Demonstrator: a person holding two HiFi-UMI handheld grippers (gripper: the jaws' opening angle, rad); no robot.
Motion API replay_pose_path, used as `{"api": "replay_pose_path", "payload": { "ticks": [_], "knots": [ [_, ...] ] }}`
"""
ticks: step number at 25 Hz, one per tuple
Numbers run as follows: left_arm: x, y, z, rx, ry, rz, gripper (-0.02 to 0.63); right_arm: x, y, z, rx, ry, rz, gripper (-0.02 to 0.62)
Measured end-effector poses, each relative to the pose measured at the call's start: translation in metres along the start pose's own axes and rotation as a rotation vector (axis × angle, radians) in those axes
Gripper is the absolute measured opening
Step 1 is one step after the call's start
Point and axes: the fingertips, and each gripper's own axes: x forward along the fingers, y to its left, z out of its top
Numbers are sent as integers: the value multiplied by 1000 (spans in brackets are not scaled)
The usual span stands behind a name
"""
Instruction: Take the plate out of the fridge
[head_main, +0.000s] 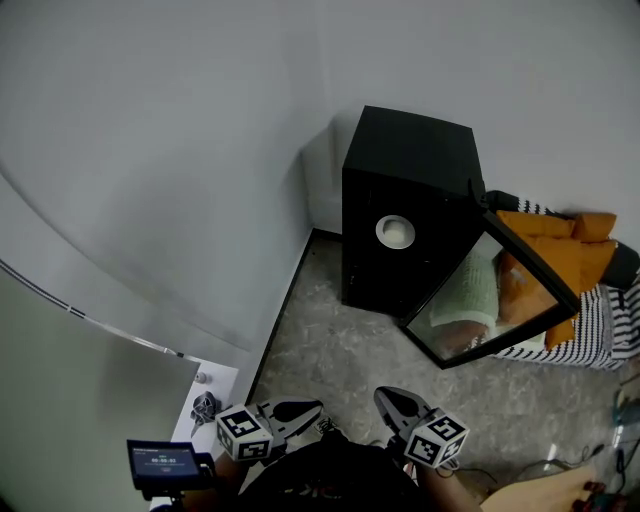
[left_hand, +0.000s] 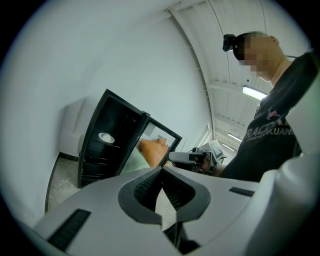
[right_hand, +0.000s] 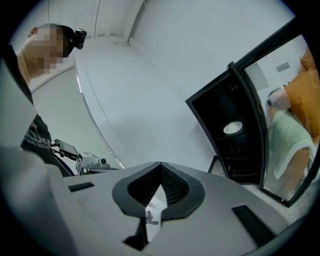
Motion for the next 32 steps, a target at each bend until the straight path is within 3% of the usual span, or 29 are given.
{"api": "replay_pose_path", "payload": {
  "ticks": [10,17,24,27,32],
  "knots": [
    [-30,51,14,-36,-16,21,0,56,-9,26,14,-12,-38,5],
    [-23,75,27,-44,-33,50,0,74,-48,54,23,-35,-101,5],
    [-4,96,73,-57,-98,134,0,100,-113,114,209,-75,-127,6],
    [8,100,98,-100,-175,139,0,115,-144,134,265,-84,-131,6],
    [20,118,101,-145,-205,204,0,137,-221,146,422,-127,-207,6]
  ]
}}
